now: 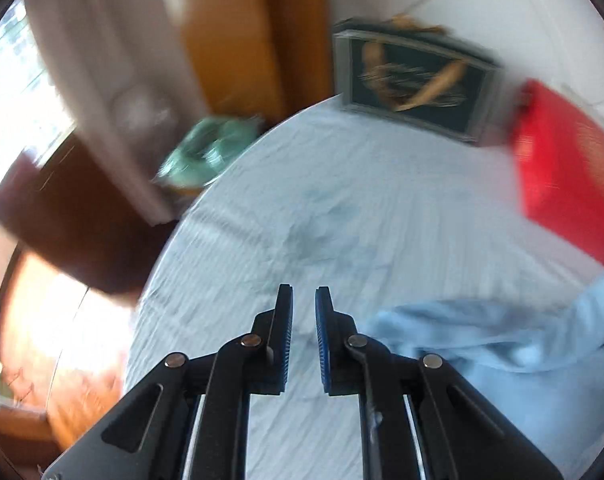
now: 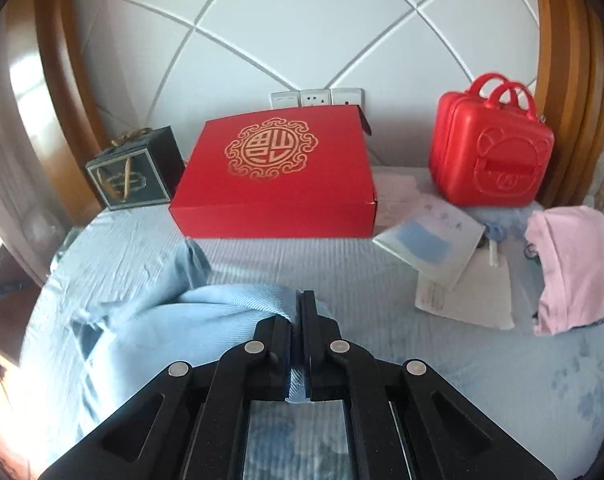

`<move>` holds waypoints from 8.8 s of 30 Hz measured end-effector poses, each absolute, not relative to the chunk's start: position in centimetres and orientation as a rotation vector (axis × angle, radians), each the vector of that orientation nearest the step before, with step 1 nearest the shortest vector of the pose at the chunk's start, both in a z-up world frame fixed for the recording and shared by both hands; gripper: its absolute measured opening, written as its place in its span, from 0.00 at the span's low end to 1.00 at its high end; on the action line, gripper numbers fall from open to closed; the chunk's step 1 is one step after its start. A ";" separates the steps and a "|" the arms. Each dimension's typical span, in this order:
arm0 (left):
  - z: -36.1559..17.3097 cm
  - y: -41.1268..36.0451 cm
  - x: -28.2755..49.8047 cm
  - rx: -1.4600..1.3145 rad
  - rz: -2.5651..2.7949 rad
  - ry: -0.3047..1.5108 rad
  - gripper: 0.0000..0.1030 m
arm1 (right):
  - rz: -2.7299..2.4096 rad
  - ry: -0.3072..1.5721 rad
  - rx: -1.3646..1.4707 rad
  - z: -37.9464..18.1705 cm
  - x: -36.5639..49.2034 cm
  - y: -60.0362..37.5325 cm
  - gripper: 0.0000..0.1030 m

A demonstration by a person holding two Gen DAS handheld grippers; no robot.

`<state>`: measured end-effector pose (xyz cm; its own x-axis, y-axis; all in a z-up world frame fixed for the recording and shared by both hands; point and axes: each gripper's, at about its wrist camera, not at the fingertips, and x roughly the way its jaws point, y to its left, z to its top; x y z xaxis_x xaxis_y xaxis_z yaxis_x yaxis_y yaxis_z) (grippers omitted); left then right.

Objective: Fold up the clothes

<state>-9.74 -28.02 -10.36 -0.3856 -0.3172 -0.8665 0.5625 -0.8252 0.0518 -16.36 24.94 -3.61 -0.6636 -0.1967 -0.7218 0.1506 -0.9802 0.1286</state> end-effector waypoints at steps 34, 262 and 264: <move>-13.7 -18.9 -5.7 1.586 -2.448 0.552 0.82 | -2.221 -0.255 1.460 -9.3 -23.0 11.8 0.73; -15.2 -36.2 3.1 1.471 -2.082 0.550 0.74 | -2.861 -0.948 1.842 -14.1 3.6 52.9 0.68; -15.5 -36.9 2.8 1.471 -2.070 0.533 0.74 | -2.828 -0.964 1.860 -15.3 2.1 52.0 0.81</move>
